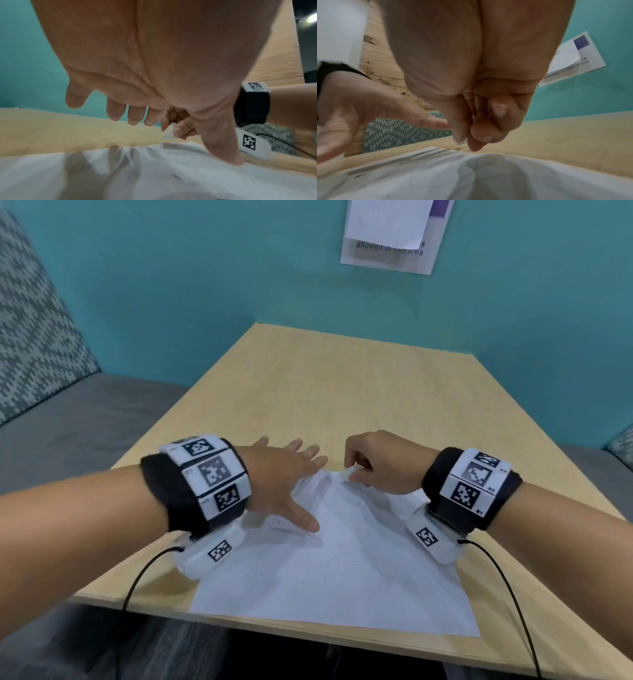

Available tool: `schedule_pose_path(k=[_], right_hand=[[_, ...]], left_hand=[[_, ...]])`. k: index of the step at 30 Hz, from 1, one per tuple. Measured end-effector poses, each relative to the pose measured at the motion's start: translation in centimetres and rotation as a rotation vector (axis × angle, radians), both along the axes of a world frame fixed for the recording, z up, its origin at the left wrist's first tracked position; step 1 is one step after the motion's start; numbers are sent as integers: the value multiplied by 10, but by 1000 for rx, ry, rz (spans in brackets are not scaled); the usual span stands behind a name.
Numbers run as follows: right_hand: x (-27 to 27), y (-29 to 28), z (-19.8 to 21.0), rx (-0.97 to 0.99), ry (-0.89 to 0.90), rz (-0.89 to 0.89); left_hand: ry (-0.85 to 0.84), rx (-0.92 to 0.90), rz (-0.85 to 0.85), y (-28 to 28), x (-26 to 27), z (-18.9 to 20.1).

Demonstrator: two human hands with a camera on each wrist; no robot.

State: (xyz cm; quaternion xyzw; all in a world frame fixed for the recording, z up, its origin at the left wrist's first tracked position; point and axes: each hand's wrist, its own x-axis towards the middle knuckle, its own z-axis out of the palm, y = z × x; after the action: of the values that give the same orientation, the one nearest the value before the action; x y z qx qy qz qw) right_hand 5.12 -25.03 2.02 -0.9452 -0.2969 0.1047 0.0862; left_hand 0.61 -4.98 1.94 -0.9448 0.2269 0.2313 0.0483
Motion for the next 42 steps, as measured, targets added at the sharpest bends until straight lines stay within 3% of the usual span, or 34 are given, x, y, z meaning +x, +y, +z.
schedule_pose_path(k=[8, 12, 16, 21, 31, 42], right_hand=[[7, 16, -11, -51, 28, -17], [-6, 28, -15, -61, 63, 85], [4, 27, -9, -74, 14, -2], [-2, 34, -10, -74, 22, 66], [8, 15, -12, -105, 48, -61], [1, 30, -16, -10, 65, 24]], left_hand=[[24, 44, -69, 3, 20, -31], [34, 60, -61, 3, 20, -32], [28, 96, -62, 5, 21, -36], [55, 89, -48, 4, 18, -35], [46, 119, -44, 3, 17, -32], [35, 112, -20, 3, 18, -36]])
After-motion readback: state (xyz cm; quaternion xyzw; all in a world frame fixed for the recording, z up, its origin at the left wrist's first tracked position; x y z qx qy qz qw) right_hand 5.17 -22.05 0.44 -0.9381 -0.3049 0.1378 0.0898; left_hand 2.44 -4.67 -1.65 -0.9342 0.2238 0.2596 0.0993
